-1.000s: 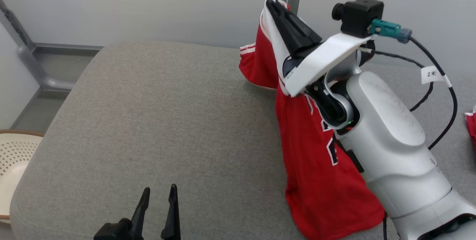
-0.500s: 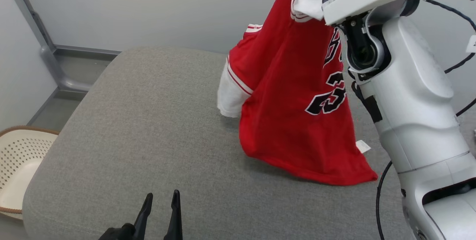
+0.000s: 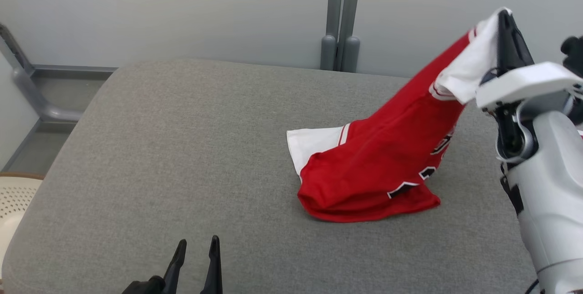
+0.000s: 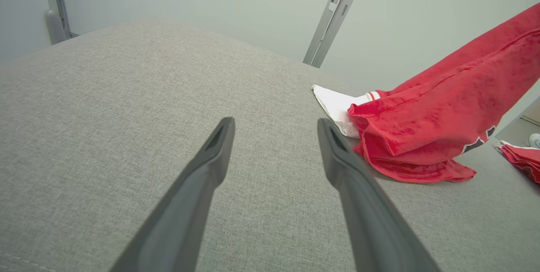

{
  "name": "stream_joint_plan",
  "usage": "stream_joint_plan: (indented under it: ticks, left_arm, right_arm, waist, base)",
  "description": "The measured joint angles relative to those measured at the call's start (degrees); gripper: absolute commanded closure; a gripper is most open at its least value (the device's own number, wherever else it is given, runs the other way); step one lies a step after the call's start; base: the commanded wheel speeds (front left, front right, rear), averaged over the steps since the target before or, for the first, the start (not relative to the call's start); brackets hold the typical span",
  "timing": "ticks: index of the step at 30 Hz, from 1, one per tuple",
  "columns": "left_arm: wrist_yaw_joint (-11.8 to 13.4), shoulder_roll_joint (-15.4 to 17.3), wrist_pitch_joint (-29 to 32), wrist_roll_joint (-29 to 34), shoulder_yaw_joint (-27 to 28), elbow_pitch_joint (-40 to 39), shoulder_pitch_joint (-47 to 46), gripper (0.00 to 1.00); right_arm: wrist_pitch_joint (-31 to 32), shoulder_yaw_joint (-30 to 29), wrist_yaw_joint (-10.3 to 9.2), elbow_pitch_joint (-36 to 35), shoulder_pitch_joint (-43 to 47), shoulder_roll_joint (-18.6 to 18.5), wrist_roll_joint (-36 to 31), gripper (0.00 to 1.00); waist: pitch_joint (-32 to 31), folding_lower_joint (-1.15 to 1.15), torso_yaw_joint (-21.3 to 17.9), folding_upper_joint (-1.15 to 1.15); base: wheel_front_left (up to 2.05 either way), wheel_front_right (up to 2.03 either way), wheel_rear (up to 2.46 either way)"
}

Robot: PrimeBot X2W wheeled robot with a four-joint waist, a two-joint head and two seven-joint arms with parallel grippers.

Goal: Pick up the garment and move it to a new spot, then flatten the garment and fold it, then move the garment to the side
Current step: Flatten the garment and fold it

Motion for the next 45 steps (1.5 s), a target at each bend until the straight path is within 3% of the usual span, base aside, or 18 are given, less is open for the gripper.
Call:
stream_joint_plan:
  ticks: [5, 15, 26, 31, 32, 33, 34, 35, 41, 45]
  left_arm:
    - [-0.13, 0.0, 0.0, 0.24, 0.11, 0.13, -0.09, 0.0]
    - [-0.57, 0.0, 0.01, 0.93, 0.88, 0.1, -1.08, 0.0]
    - [-1.33, -0.01, 0.0, 1.91, 2.53, 0.8, -2.55, 0.0]
    - [-1.4, 0.0, 0.0, 1.9, 2.12, 1.12, -2.53, 0.0]
    - [-1.41, 0.0, 0.0, 1.9, 2.01, 1.15, -2.53, 0.0]
    - [-1.41, 0.0, 0.0, 1.89, 1.91, 1.18, -2.53, 0.0]
    - [-1.41, 0.0, 0.0, 1.89, 1.78, 1.19, -2.53, 0.0]
    - [-1.41, 0.0, 0.0, 1.82, 1.62, 1.2, -2.54, 0.0]
    - [-1.59, -0.01, 0.0, 1.46, 0.33, 1.68, -3.16, 0.0]
    - [-1.63, -0.01, 0.0, 1.31, 0.32, 1.82, -3.36, 0.0]
  right_arm:
    - [-0.22, -5.97, 0.0, -1.64, 8.57, -1.32, 0.16, 1.0]
    - [0.13, -12.49, 0.0, -3.8, 26.52, 1.49, -2.57, 1.0]
    - [3.45, -22.87, 0.0, 1.62, 28.82, 3.49, -10.26, 1.0]
    - [5.1, -24.03, 0.0, 2.67, 28.22, 4.19, -13.7, 1.0]
    - [5.0, -23.95, 0.0, 2.83, 27.92, 4.21, -14.21, 0.96]
    - [4.79, -23.81, 0.0, 2.96, 27.6, 4.25, -14.61, 0.82]
    - [4.28, -23.21, 0.0, 3.01, 27.28, 4.22, -15.17, 0.57]
    - [3.68, -22.76, 0.0, 3.02, 27.16, 4.19, -15.82, 0.0]
    - [-0.37, -20.68, 0.0, 2.48, 27.86, 2.76, -22.52, 0.0]
    - [-1.8, -22.54, 0.01, -3.8, 30.66, 3.12, -28.95, 0.0]
  waist:
    - [1.01, 0.0, -1.83, 0.0]
    - [2.62, 0.0, -6.21, 0.0]
    - [4.31, 0.0, -8.98, 0.0]
    - [4.25, 0.0, -9.35, 0.0]
    - [4.27, 0.0, -9.39, 0.0]
    - [4.23, 0.0, -9.42, 0.0]
    - [4.17, 0.0, -9.45, 0.0]
    - [4.14, 0.0, -9.46, 0.0]
    - [4.1, 0.0, -9.1, 0.0]
    - [3.92, 0.0, -9.22, 0.0]
  base:
    - [0.0, 0.0, 0.0]
    - [0.0, 0.0, 0.0]
    - [0.0, 0.0, 0.0]
    - [0.0, 0.0, 0.0]
    - [0.0, 0.0, 0.0]
    - [0.0, 0.0, 0.0]
    - [0.0, 0.0, 0.0]
    - [0.0, 0.0, 0.0]
    - [0.0, 0.0, 0.0]
    - [0.0, 0.0, 0.0]
